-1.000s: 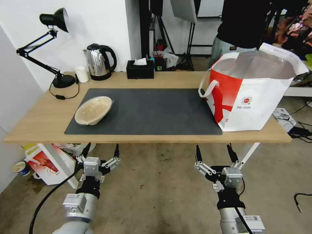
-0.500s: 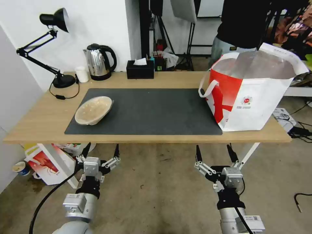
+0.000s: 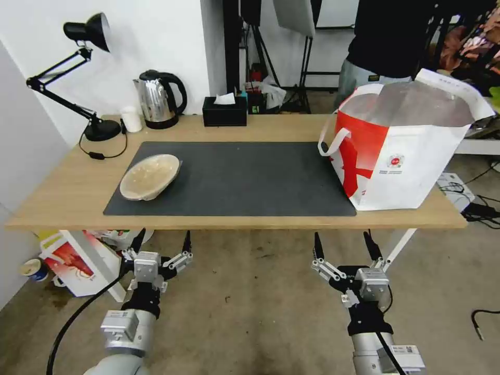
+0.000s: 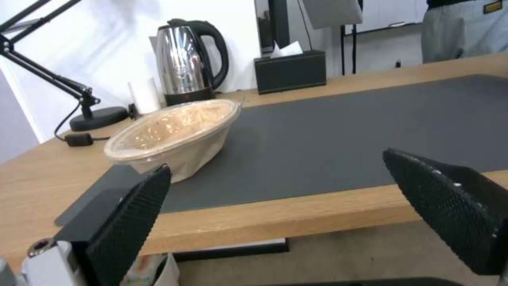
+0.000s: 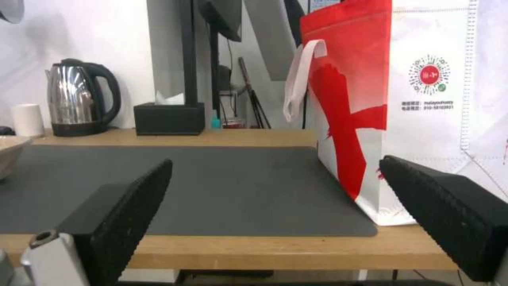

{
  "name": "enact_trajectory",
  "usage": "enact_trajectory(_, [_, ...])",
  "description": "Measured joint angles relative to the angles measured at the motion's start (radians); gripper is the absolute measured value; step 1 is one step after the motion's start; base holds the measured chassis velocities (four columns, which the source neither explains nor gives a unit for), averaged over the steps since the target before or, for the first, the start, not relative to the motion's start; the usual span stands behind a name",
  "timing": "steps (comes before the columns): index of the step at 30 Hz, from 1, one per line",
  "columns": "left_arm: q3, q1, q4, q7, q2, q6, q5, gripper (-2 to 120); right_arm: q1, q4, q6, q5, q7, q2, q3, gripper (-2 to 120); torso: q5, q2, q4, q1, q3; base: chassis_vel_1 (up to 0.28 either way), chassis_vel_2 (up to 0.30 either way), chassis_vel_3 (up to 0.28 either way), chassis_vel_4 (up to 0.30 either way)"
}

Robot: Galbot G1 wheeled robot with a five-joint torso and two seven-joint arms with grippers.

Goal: Pick up the trash from the table and place it into the takeout bag.

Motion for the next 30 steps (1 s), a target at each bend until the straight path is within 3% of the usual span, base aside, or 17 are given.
enact_trajectory(4, [-0.016, -0.004, -0.010, -0.006, 0.002, 0.024, -0.054, 100, 0.000, 0.000, 0.000, 0.000, 0.000, 0.000, 0.000, 100, 0.0000, 0.000, 0.0000, 0.000, 0.000, 0.000, 0.000, 0.000, 0.000])
enact_trajectory(8, [-0.059, -0.016, -0.035, -0.023, 0.009, 0.091, -0.203, 100, 0.000, 0.000, 0.000, 0.000, 0.000, 0.000, 0.000, 100, 0.0000, 0.000, 0.0000, 0.000, 0.000, 0.000, 0.000, 0.000, 0.000])
enact_trajectory(30, [-0.216, -0.060, -0.127, -0.085, 0.032, 0.332, -0.742, 100, 0.000, 0.000, 0.000, 0.000, 0.000, 0.000, 0.000, 100, 0.0000, 0.000, 0.0000, 0.000, 0.000, 0.000, 0.000, 0.000, 0.000])
